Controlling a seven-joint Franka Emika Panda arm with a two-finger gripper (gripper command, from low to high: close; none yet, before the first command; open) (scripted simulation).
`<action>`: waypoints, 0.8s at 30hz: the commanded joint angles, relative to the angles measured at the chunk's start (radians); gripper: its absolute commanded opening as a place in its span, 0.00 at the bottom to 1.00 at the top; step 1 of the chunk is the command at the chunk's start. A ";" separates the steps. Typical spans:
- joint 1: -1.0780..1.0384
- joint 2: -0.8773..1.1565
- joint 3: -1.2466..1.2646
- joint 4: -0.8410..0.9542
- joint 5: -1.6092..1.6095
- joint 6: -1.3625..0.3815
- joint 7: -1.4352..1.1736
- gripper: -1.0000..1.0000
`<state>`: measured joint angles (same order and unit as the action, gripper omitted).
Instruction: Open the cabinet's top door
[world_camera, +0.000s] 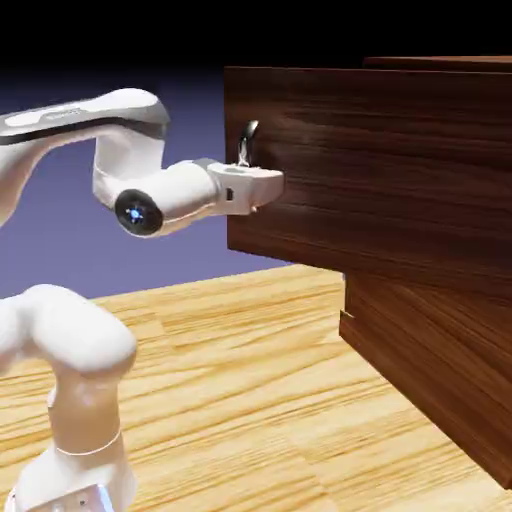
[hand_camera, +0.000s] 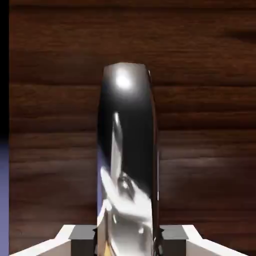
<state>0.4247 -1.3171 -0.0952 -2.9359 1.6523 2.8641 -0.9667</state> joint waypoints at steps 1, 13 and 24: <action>-0.010 -0.020 -0.008 -0.013 -0.043 -0.016 0.036 0.00; -0.284 -0.263 -0.255 -0.103 -0.555 -0.441 0.342 0.00; -0.425 -0.258 -0.651 0.042 -0.923 -0.897 0.383 0.00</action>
<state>-0.0005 -1.5754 -0.7465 -2.8938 0.7297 1.9662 -0.5842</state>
